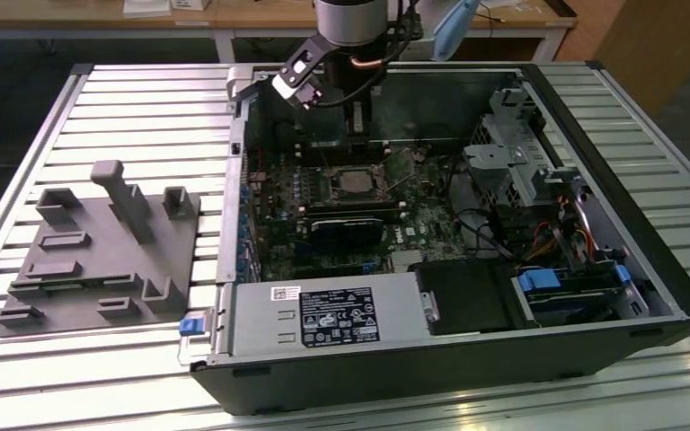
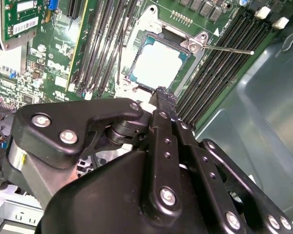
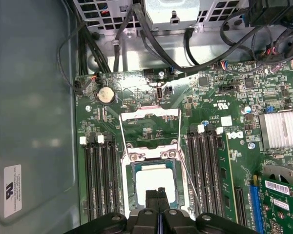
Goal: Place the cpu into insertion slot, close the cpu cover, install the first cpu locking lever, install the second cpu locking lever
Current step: 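Close the cpu cover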
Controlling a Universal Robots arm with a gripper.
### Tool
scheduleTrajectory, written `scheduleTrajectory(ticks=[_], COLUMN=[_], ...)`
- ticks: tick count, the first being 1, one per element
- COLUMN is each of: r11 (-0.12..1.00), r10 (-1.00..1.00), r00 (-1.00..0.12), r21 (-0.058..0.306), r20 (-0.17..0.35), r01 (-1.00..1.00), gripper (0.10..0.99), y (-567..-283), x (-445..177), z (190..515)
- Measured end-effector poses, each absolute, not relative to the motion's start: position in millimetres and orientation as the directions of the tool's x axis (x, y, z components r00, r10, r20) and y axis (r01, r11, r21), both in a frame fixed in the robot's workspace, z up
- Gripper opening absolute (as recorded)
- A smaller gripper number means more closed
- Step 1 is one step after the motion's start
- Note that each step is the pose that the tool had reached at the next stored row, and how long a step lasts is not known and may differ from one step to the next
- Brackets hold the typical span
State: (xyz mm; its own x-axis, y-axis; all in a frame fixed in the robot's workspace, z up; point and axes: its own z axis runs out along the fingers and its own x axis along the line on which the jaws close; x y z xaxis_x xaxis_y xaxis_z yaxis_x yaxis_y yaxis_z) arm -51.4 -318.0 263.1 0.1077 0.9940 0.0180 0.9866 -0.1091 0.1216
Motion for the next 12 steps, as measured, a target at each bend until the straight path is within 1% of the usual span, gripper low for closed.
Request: scheduleTrajectory(ticks=[7,12], r11=[-0.109,-0.109], r10=[0.994,0.994], r00=[0.109,0.108], r21=[0.075,0.075], r20=[0.013,0.013], r01=[0.991,0.991], gripper=[0.106,0.106], y=[-318.1,-318.0], x=[-44.1,-43.4], z=[263.0,263.0])
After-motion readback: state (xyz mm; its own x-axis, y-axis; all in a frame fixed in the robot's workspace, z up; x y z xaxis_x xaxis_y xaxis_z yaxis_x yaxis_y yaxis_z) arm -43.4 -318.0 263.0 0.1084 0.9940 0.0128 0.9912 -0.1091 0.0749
